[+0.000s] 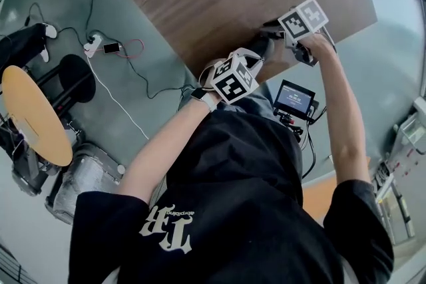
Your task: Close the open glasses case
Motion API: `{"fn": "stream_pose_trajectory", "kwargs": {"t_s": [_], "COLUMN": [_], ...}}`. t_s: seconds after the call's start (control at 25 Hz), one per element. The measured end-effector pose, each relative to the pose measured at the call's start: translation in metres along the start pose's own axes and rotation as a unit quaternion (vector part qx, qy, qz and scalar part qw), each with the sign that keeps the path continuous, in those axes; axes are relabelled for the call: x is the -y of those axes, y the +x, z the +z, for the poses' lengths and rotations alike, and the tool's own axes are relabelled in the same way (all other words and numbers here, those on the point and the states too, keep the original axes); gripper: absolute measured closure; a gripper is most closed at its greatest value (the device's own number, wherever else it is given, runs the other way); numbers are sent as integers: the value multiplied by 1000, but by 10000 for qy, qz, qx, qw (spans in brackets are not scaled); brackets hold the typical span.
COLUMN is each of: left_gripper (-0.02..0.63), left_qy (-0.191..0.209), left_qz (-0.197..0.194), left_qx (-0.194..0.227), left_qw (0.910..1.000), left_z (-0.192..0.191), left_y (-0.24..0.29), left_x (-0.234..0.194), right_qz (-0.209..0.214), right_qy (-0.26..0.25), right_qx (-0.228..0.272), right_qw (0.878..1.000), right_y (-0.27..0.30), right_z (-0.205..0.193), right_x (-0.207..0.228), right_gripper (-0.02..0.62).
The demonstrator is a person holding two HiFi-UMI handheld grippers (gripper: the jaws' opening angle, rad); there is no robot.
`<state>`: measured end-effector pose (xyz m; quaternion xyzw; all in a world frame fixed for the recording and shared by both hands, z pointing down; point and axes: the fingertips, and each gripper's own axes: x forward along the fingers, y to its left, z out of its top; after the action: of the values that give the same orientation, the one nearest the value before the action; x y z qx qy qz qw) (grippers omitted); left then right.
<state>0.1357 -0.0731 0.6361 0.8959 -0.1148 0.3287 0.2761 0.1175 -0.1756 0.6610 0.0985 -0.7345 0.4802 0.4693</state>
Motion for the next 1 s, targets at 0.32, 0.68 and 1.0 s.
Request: {"fn": "stream_pose_trajectory", "kwargs": {"t_s": [0.32, 0.68, 1.0], "left_gripper": [609, 609, 609], "left_qy": [253, 572, 601], "left_qz": [277, 549, 621], "left_qx": [-13, -71, -100], "left_qw": [9993, 9968, 9962], "left_z": [-6, -12, -13], "left_y": [0, -1, 2], "left_x": [11, 20, 22], "right_qz": [672, 722, 908], "right_qy": [594, 908, 889], "right_qx": [-551, -1152, -1406], "right_qw": [9944, 9865, 9819], "right_y": [15, 22, 28], "right_z": [-10, -20, -25], "right_x": [-8, -12, -18], "right_gripper": [525, 525, 526]}}
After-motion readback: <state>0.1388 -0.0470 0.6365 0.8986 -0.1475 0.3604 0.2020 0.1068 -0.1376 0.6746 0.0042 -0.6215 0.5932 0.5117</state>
